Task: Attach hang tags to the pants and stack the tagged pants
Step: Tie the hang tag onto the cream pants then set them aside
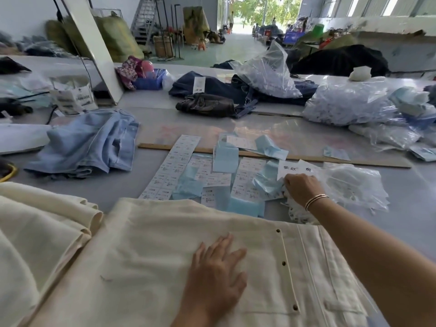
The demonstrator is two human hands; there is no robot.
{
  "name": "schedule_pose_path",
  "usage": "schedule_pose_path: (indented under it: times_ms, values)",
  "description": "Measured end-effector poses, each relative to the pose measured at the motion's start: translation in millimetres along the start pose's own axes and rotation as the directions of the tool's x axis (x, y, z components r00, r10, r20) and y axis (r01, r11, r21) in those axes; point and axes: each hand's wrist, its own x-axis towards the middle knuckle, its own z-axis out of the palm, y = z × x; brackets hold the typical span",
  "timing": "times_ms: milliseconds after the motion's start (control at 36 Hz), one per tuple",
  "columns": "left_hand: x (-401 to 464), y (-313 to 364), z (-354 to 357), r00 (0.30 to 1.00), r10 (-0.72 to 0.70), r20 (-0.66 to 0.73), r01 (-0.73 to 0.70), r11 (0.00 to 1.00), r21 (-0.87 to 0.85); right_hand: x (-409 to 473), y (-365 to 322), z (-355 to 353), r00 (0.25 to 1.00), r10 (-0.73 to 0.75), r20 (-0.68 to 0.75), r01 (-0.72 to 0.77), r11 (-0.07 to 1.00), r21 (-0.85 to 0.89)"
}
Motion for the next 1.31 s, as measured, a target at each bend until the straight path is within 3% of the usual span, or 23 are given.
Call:
schedule_pose_path:
  times_ms: [83,139,167,194,250,278,306,333,389,444,500,583,639,694,778,861,944,1139,1306]
  values:
    - [5.8,-8.1,7.0,1.0,-0.03,-0.008,0.029,0.993,-0.111,-6.2,-9.1,-14.0,0.986,0.074,-0.151,-0.045,0.981,0.187]
    - [12.0,-13.4,8.4,0.992,-0.12,-0.042,0.104,0.953,-0.285,-19.6,-28.7,-25.7,0.963,0.016,-0.269,0.065,0.955,0.289]
    - [16.0,-12.1,3.0,0.976,-0.211,-0.047,0.165,0.87,-0.465,-31.3,-42.2,-31.5,0.94,-0.063,-0.335,0.174,0.934,0.311]
    - [21.2,-8.5,-5.9,0.947,-0.32,0.015,0.242,0.684,-0.688,-46.3,-56.8,-36.6,0.904,-0.157,-0.397,0.293,0.905,0.309]
    - [33.8,-5.2,-21.6,0.882,-0.417,0.221,0.302,0.138,-0.943,-81.3,-83.6,-41.3,0.808,-0.341,-0.481,0.504,0.823,0.263]
    - [39.3,-8.3,-25.3,0.864,-0.429,0.262,0.278,-0.027,-0.96,-98.8,-94.1,-40.9,0.763,-0.429,-0.485,0.588,0.772,0.242]
    - [43.2,-10.5,-30.7,0.855,-0.435,0.282,0.274,-0.082,-0.958,-114.9,-102.4,-38.6,0.719,-0.508,-0.475,0.657,0.72,0.224]
    - [45.2,-13.4,-37.1,0.853,-0.431,0.294,0.305,-0.045,-0.951,-128.7,-108.7,-34.7,0.678,-0.576,-0.456,0.711,0.672,0.208]
    - [45.5,-22.1,-40.3,0.853,-0.468,0.231,0.36,0.208,-0.909,-149.5,-117.2,-26.9,0.621,-0.671,-0.404,0.777,0.596,0.203]
    - [46.2,-33.8,-38.8,0.865,-0.484,0.131,0.364,0.427,-0.828,-158.3,-121.1,-21.5,0.617,-0.694,-0.372,0.787,0.556,0.268]
    - [50.4,-44.2,-39.0,0.893,-0.442,0.085,0.351,0.563,-0.748,-151.4,-122.1,-21.5,0.709,-0.599,-0.372,0.703,0.561,0.438]
    - [64.2,-60.7,-43.7,0.927,-0.365,0.081,0.348,0.763,-0.545,-114.6,-121.4,-28.0,0.919,-0.236,-0.315,0.393,0.578,0.715]
    - [76.6,-69.1,-46.1,0.948,-0.308,0.079,0.311,0.849,-0.427,-78.9,-121.8,-26.1,0.966,-0.117,-0.232,0.25,0.657,0.711]
    - [91.9,-72.5,-44.5,0.964,-0.262,0.035,0.257,0.899,-0.354,-45.1,-124.9,-18.5,0.982,-0.144,-0.12,0.187,0.766,0.615]
    - [110.0,-72.4,-30.9,0.985,-0.162,-0.05,0.151,0.971,-0.186,-8.0,-131.0,-1.7,0.968,-0.249,0.032,0.216,0.889,0.405]
    - [114.7,-74.0,-11.1,0.992,-0.087,-0.089,0.085,0.996,-0.032,12.5,-137.9,10.9,0.936,-0.324,0.137,0.288,0.929,0.233]
    - [112.7,-77.8,1.0,0.987,-0.06,-0.149,0.062,0.998,0.004,21.4,-141.1,20.8,0.912,-0.363,0.193,0.34,0.93,0.138]
    - [113.6,-77.8,4.9,0.982,-0.044,-0.181,0.046,0.999,0.007,20.4,-141.0,38.1,0.909,-0.39,0.145,0.389,0.921,0.036]
    - [113.6,-76.8,5.3,0.975,-0.049,-0.218,0.051,0.999,0.006,18.1,-145.3,38.7,0.954,-0.277,0.111,0.266,0.959,0.101]
